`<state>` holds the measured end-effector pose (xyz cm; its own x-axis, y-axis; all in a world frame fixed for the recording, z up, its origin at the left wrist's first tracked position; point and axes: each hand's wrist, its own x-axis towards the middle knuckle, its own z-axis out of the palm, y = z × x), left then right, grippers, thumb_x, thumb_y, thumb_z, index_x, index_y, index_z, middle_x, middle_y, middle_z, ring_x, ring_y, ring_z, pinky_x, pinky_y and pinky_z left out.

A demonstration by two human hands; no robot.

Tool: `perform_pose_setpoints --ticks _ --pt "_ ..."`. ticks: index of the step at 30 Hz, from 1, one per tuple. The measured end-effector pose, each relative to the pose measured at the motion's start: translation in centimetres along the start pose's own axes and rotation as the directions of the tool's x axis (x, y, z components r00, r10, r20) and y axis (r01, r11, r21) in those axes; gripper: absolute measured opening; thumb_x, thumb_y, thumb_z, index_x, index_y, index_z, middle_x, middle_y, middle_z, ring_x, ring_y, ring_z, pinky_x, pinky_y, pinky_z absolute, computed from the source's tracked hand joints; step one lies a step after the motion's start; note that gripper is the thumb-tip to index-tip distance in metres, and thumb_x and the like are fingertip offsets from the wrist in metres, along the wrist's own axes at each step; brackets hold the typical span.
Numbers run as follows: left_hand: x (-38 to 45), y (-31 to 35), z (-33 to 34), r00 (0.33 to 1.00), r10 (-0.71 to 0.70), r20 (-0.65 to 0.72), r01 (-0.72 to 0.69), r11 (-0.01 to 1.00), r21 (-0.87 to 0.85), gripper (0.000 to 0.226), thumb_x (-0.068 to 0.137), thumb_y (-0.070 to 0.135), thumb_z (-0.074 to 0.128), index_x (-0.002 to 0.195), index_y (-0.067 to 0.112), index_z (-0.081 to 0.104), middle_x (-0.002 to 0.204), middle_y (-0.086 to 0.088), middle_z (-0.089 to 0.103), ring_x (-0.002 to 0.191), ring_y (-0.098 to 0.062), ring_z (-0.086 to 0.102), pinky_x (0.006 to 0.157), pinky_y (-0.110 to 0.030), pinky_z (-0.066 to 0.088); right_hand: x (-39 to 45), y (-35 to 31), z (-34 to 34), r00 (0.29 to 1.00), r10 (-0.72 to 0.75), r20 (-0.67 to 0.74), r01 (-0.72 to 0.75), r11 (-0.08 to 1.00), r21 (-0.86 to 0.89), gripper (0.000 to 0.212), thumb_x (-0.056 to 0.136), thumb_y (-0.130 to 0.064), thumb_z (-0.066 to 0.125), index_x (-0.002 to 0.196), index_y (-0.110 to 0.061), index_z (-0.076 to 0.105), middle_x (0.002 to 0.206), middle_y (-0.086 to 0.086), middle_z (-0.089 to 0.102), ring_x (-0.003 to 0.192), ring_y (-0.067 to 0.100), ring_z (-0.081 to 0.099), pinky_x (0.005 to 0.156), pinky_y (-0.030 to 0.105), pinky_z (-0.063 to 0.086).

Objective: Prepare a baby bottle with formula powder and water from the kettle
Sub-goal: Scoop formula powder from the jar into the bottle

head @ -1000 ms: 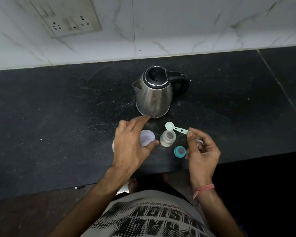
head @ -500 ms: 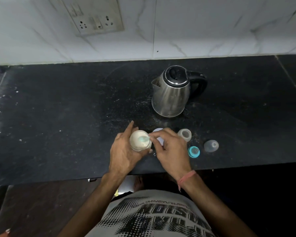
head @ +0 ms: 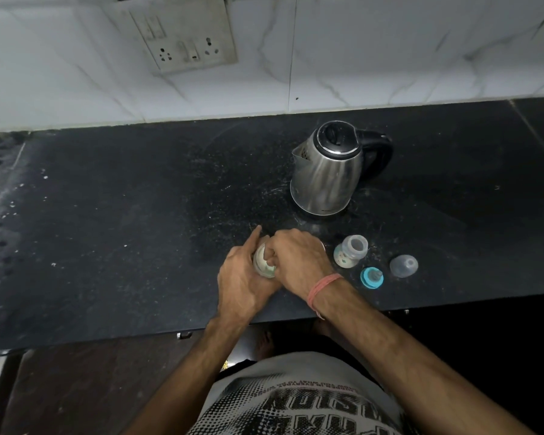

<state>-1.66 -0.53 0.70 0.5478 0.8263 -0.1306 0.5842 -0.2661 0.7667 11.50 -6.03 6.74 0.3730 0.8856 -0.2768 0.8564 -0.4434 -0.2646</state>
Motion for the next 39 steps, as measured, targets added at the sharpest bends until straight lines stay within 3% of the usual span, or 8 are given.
perform_pose_setpoints --ticks 5,9,12,14,20,26,33,39 --pt "0.0 -0.3 0.0 0.997 0.072 -0.009 -0.072 0.996 -0.043 0.095 0.072 0.049 0.094 0.161 0.041 0.059 0.124 0.017 0.078 0.118 -0.007 0.067 0.096 -0.029 0.05 0.2 -0.6 0.6 0.999 0.026 -0.03 -0.026 1.0 0.001 0.018 0.099 -0.021 0.073 0.115 -0.024 0.08 0.114 0.005 0.078 0.107 0.03 0.074 0.085 0.037 0.054" --pt "0.3 -0.3 0.0 0.998 0.068 -0.014 -0.069 0.997 -0.04 0.091 0.071 0.037 0.102 0.155 0.034 0.066 0.119 0.023 0.074 0.118 -0.012 0.071 0.099 -0.036 0.057 -0.2 0.5 2.4 0.993 0.096 -0.073 -0.072 0.959 0.275 0.018 0.095 -0.015 0.077 0.106 -0.029 0.082 0.105 -0.004 0.08 0.103 0.022 0.074 0.093 0.039 0.057" --pt "0.3 -0.6 0.1 0.994 0.108 -0.023 -0.108 0.994 -0.034 0.072 0.068 0.05 0.1 0.135 0.042 0.074 0.117 0.026 0.079 0.112 -0.007 0.071 0.096 -0.04 0.061 -1.6 1.6 4.1 0.97 0.21 -0.126 -0.071 0.733 0.676 0.029 0.09 -0.009 0.086 0.107 -0.031 0.08 0.095 -0.012 0.079 0.091 -0.001 0.069 0.085 0.021 0.052" --pt "0.4 -0.5 0.0 0.994 0.108 -0.026 -0.109 0.992 -0.058 0.066 0.063 0.055 0.097 0.124 0.043 0.075 0.109 0.027 0.078 0.105 -0.006 0.071 0.091 -0.042 0.062 -2.4 2.3 4.7 0.95 0.256 -0.178 -0.02 0.619 0.785 0.033 0.085 -0.007 0.091 0.105 -0.03 0.078 0.096 -0.009 0.077 0.072 -0.005 0.064 0.072 0.016 0.044" --pt "0.4 -0.3 -0.2 0.993 0.111 -0.026 -0.113 0.988 -0.103 0.061 0.057 0.06 0.092 0.113 0.05 0.072 0.107 0.029 0.075 0.103 -0.004 0.071 0.088 -0.044 0.064 -2.5 3.4 6.0 0.872 0.451 -0.19 -0.095 0.538 0.838 0.049 0.078 -0.031 0.1 0.116 -0.038 0.071 0.102 -0.012 0.062 0.081 0.011 0.064 0.081 0.034 0.06" --pt "0.6 -0.4 -0.2 0.994 0.105 -0.024 -0.107 0.988 -0.113 0.062 0.057 0.057 0.098 0.113 0.046 0.074 0.107 0.026 0.077 0.1 -0.006 0.074 0.085 -0.046 0.065 -2.4 3.5 6.6 0.902 0.424 -0.08 -0.121 0.428 0.896 0.022 0.091 -0.029 0.091 0.109 -0.037 0.08 0.107 -0.007 0.072 0.082 0.016 0.073 0.08 0.045 0.068" --pt "0.8 -0.1 -0.4 0.995 0.099 0.014 -0.097 0.988 -0.123 0.06 0.053 0.058 0.099 0.105 0.047 0.071 0.104 0.027 0.076 0.099 -0.004 0.073 0.083 -0.044 0.065 -2.2 4.0 7.0 0.906 0.421 -0.04 -0.118 0.343 0.932 0.021 0.09 -0.029 0.092 0.108 -0.036 0.082 0.106 -0.001 0.074 0.075 0.013 0.071 0.069 0.029 0.061" --pt "1.1 -0.2 -0.4 0.994 0.103 0.026 -0.1 0.987 -0.123 0.062 0.052 0.06 0.097 0.104 0.041 0.07 0.103 0.023 0.074 0.1 -0.005 0.071 0.082 -0.046 0.064 -2.1 4.1 7.3 0.907 0.419 -0.041 -0.117 0.344 0.932 0.022 0.089 -0.036 0.091 0.108 -0.04 0.082 0.106 -0.004 0.074 0.076 0.014 0.071 0.072 0.033 0.063"
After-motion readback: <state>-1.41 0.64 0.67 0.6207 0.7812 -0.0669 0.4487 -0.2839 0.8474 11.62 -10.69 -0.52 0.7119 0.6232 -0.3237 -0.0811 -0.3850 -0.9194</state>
